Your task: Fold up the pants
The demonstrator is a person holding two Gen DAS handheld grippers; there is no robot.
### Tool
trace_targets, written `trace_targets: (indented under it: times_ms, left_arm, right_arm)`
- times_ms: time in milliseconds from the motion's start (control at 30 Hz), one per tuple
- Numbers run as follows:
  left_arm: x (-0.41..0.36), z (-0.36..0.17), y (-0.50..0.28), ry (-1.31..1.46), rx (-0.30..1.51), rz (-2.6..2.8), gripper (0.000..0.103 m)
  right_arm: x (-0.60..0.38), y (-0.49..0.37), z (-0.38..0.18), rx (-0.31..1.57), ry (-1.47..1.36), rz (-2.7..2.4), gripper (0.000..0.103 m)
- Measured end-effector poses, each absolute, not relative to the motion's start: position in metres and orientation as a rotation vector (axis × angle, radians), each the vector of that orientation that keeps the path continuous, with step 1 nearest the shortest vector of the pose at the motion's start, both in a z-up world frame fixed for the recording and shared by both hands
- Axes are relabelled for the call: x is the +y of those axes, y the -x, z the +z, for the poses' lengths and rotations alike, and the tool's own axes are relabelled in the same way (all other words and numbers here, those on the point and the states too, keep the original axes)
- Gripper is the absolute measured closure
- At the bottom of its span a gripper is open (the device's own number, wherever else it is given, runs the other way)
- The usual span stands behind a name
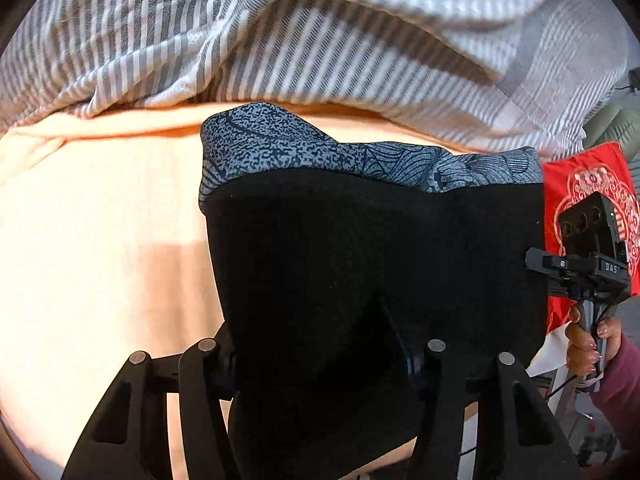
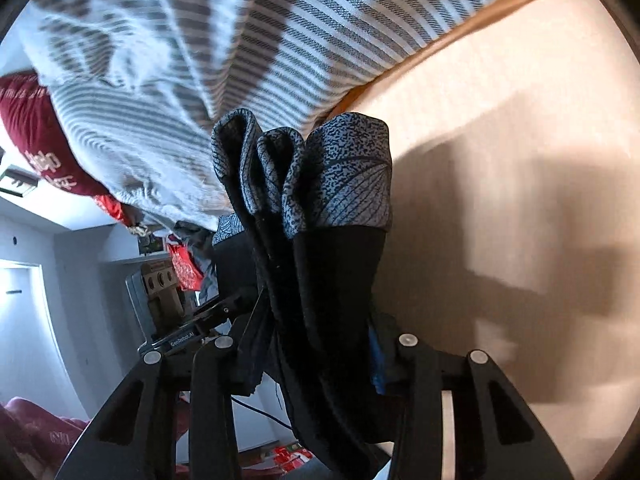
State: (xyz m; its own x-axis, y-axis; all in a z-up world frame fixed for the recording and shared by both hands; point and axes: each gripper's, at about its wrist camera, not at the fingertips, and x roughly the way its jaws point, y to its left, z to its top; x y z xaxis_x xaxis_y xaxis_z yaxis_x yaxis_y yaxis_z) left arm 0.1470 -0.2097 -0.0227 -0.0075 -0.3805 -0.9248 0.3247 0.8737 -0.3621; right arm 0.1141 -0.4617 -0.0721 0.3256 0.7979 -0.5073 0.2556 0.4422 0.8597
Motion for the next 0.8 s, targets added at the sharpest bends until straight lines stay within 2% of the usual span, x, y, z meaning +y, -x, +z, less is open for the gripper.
trace_targets:
  times_ms: [267,467,500,533,567,667,800]
  left_arm:
    - [-0.216,-0.045,-0.099,0.054,1.533,-0.509,0.045]
    - [-0.209,-0.064,-0.092,0.035,1.532,-0.511,0.044]
    - [-0.208,-0.063,-0.092,0.032,1.528,-0.510,0.041]
    - [-0.208,-0.063,-0.092,0.016,1.525,-0.495,0.029]
    - [-0.206,-0.063,-0.089,-0.007,1.519,-0.476,0.024]
    - [-0.200,-0.055,-0.088,-0.045,1.496,-0.444,0.024]
    - [-0.183,-0.032,-0.080,-0.087,1.443,-0.407,0.024]
  right_arm:
    - [-0.463,-0.061,-0.084,1.282,-1.118,0.433,0.059]
    - [-0.455,-0.033,-0.107,1.283,-1.130,0.353,0.059]
    - [-0.455,-0.031,-0.107,1.273,-1.131,0.341,0.059]
    - [-0.454,-0.030,-0.107,1.267,-1.133,0.325,0.058]
    - [-0.454,-0.030,-0.106,1.266,-1.129,0.306,0.057]
    - [-0.449,-0.029,-0.097,1.279,-1.082,0.249,0.052]
    - [-0.445,-0.027,-0.085,1.304,-1.000,0.164,0.051]
